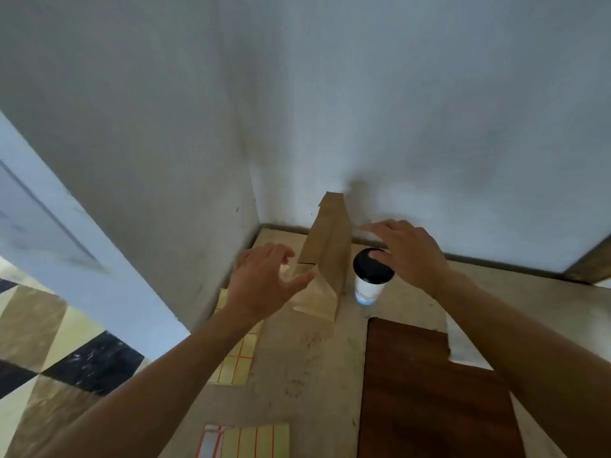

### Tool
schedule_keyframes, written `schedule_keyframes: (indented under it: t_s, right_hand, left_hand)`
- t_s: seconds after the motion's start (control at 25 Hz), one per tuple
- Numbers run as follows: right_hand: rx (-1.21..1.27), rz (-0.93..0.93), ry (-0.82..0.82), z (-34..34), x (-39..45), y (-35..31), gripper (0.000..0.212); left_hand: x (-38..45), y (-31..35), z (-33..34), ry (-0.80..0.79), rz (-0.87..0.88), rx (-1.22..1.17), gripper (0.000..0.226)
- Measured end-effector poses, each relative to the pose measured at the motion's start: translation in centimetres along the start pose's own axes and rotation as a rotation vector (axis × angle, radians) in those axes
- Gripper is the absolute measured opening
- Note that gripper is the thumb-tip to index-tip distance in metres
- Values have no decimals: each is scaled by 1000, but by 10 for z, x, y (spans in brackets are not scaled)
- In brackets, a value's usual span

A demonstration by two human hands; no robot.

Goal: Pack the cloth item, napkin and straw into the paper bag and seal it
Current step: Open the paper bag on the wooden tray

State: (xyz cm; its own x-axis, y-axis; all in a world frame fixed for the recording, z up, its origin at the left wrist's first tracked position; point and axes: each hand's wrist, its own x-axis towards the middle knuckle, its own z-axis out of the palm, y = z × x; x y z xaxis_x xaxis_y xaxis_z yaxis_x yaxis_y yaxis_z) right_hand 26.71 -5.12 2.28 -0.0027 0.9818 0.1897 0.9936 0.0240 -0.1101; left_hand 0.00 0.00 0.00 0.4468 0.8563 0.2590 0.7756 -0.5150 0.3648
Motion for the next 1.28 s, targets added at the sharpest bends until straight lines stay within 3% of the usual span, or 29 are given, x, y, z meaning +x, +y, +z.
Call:
schedule_keyframes:
  t_s: [0.16,0.4,0.6,0.8,1.08,1.28]
  right_hand:
    - [71,32,-202,22,60,13,66]
    - [258,56,-265,59,128,30,71]
    - [358,57,-69,82,140,32,44]
    - [611,102,41,71,136,13,36]
    - [704,98,207,13,97,-30,25]
    - [648,106,297,-40,22,-53,22]
  left_hand:
    - [28,1,21,-26,-12,-25,55]
    - [42,0,48,-65,38,90,45]
    - [39,-5,57,-24,61,46,33]
    - [28,-8,47,65,102,144,21]
    - [-8,-6,-20,183,96,215,10]
    - [-59,10,-77,289,136,216,8]
